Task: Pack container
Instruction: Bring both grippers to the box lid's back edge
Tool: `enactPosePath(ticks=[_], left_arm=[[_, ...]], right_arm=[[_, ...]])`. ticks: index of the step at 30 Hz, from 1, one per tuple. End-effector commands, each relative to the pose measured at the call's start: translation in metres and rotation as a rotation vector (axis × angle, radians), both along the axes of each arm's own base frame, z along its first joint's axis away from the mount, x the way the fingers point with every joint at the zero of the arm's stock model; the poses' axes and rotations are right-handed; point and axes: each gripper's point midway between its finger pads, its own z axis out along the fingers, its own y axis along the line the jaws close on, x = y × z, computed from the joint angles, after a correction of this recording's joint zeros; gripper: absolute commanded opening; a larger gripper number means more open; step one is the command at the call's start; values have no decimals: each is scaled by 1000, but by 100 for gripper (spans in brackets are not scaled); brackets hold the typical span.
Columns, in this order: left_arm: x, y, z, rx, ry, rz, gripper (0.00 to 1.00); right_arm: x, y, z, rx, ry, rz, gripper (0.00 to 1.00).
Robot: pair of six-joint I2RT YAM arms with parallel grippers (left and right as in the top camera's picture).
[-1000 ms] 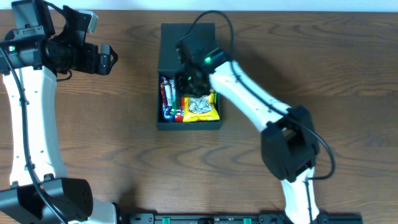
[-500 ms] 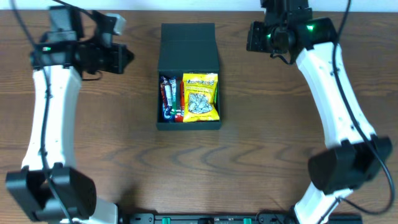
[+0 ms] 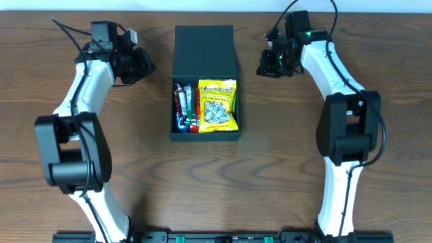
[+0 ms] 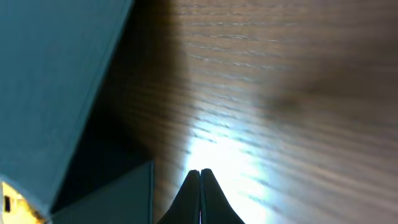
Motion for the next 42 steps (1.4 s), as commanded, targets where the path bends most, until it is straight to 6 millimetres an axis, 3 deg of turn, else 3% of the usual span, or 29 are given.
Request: enactPosePath(ticks=[1, 7, 11, 26, 30, 35, 42], left_arm=[[8, -9, -14, -81, 72, 99, 6], [38, -19, -28, -125, 95, 128, 6], [45, -19, -35, -124, 131, 129, 6], [25, -27, -53, -128, 252, 137, 6], [24, -28, -55, -131, 261, 142, 6], [21, -31, -71, -160, 312, 160, 6], [38, -37, -64, -218, 250, 160, 6]], right_arm=[[0, 18, -6, 122, 2, 56, 1], [27, 36, -14, 245, -57, 16, 1], [34, 41, -19, 286, -53, -13, 1], [13, 79, -28, 330, 13, 51, 1], [12, 82, -28, 330, 13, 57, 1], [15, 83, -27, 333, -3, 60, 1], [15, 83, -27, 332, -7, 64, 1]])
